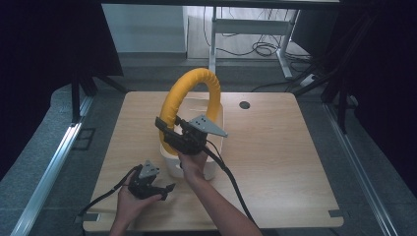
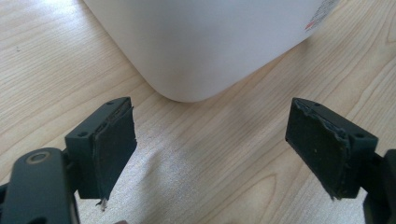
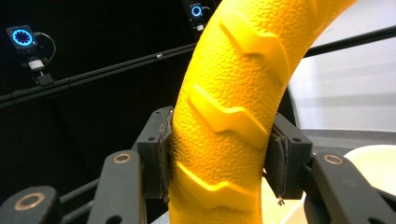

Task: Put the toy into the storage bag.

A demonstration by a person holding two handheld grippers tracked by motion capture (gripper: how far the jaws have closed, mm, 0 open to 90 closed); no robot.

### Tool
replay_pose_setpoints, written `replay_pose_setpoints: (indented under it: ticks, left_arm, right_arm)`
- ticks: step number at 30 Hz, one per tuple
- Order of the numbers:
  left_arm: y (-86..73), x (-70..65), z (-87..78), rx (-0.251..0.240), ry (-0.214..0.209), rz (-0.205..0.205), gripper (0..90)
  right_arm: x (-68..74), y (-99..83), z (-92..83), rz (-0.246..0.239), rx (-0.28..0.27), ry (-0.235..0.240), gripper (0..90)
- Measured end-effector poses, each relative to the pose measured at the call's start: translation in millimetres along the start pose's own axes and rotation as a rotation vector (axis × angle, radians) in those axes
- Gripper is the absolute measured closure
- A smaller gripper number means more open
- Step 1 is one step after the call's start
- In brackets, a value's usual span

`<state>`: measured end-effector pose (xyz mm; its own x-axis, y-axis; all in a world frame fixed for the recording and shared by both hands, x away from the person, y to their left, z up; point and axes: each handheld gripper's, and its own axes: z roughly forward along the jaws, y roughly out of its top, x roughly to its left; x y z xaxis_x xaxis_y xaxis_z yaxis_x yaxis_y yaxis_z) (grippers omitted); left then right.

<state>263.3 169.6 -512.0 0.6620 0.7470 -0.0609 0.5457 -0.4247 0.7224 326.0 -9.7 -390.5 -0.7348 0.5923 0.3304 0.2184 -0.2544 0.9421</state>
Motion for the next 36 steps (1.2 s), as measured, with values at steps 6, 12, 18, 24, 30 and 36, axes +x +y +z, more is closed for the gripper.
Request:
replay_pose_setpoints:
  ticks: [6, 12, 18, 24, 30, 36]
  left_arm:
    - [0.1, -0.1, -0.8, -0.003, 0.000, -0.002, 16.3]
    - [0.0, -0.1, -0.5, -0.002, 0.000, 0.000, 16.3]
    - [0.0, -0.1, -0.5, 0.000, 0.000, 0.001, 16.2]
    - [0.1, -0.1, -0.5, 0.004, -0.003, 0.002, 16.1]
    - [0.0, -0.6, -0.1, 0.002, -0.004, -0.004, 16.1]
    - [0.2, -0.4, 0.2, 0.001, -0.006, -0.003, 16.2]
  right_arm:
    - [-1.1, -5.6, -1.5, 0.033, 0.007, -0.001, 49.7]
    - [-2.7, -11.0, -2.7, 0.047, 0.017, -0.003, 49.7]
    - [-6.2, -16.1, -3.4, 0.083, 0.032, -0.017, 49.5]
    - [-8.1, -18.6, -2.4, 0.104, 0.072, -0.043, 49.2]
    - [-8.1, -16.9, -3.5, 0.111, 0.101, -0.055, 48.4]
    - [-8.3, -14.3, -5.6, 0.083, 0.108, -0.055, 46.3]
